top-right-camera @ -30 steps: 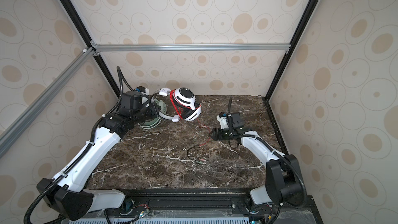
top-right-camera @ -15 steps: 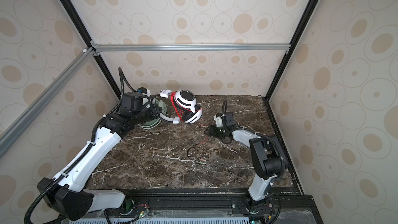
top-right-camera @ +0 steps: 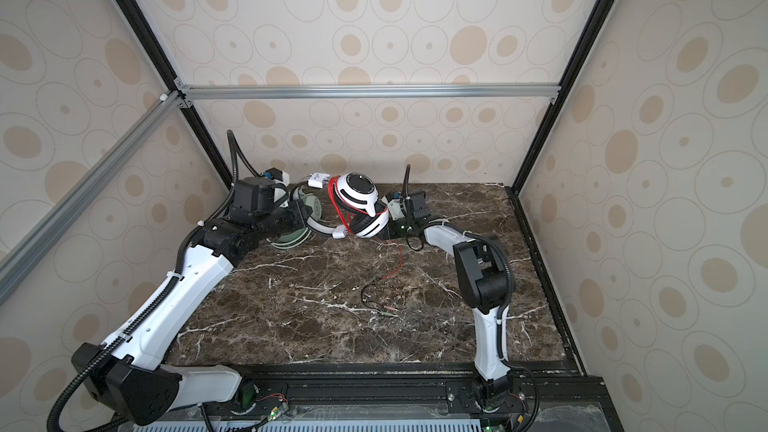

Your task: Wrap the headphones

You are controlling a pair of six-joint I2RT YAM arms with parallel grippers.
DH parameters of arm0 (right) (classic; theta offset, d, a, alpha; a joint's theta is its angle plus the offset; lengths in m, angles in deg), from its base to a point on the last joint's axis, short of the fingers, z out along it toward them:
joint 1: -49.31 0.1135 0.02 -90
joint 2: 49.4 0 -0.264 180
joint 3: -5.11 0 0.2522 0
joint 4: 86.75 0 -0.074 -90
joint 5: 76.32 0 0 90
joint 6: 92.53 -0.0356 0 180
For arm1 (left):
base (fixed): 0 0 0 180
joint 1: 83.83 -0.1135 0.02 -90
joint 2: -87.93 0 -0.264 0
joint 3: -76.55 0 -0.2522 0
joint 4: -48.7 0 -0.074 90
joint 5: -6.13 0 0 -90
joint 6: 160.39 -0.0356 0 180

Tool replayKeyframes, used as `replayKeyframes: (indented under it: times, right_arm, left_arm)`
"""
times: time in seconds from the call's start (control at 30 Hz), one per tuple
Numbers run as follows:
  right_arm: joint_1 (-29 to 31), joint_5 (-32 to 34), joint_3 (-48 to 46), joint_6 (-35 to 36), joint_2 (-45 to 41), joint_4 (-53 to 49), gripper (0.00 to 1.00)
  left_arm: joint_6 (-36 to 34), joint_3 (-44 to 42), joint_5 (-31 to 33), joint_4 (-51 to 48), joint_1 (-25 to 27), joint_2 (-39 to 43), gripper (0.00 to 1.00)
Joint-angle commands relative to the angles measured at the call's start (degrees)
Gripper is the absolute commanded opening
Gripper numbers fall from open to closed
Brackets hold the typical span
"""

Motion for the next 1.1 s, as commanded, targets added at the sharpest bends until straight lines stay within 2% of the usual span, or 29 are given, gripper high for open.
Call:
replayKeyframes:
  times: [0.0,0.33,0.37,0.47,0.6,0.63,0.67,0.77,0.83,0.93,1.07]
  right_arm:
    - [1.17,-0.65,1.32,-1.02,1.96,0.78,0.59]
    - [2.76,0.83,5.07,-2.80,7.58,4.11,0.57]
    - [2.94,0.93,4.85,-2.38,7.45,4.25,0.53]
    - [3.28,1.11,1.80,-1.30,6.13,5.41,0.32]
    - [3.63,0.13,-7.29,-0.01,0.81,8.70,0.05]
    - [4.00,0.23,-10.35,0.78,-1.58,8.89,0.00]
    - [4.32,0.85,-13.26,1.50,-4.12,8.99,0.00]
    - [5.99,5.66,-23.91,3.42,-14.58,8.05,0.00]
    - [8.01,11.81,-29.89,5.33,-22.69,3.63,0.00]
    - [13.28,25.19,-33.79,8.90,-33.07,-7.31,0.00]
    - [20.03,37.43,-35.05,9.60,-43.25,-17.02,0.00]
  left_arm:
    - [1.89,1.56,-2.47,4.68,-0.86,2.01,0.00]
    - [4.39,3.71,-5.79,3.74,-1.44,0.88,0.00]
    - [4.71,4.29,-5.48,3.30,-1.47,0.74,0.00]
    - [5.96,7.16,-3.21,0.63,-1.78,0.37,0.00]
    - [8.23,11.04,-0.54,-3.48,-2.91,-0.63,0.00]
    - [8.42,11.61,-0.14,-3.92,-3.13,-0.99,0.00]
    - [8.52,12.16,0.45,-4.40,-3.24,-1.41,0.00]
    - [8.33,14.31,3.53,-7.29,-3.59,-3.72,0.00]
    - [8.34,15.94,6.63,-9.72,-3.68,-6.04,0.00]
    - [8.67,18.86,9.77,-12.74,-3.85,-9.64,0.00]
    - [9.04,21.62,15.70,-14.33,-3.79,-13.01,0.00]
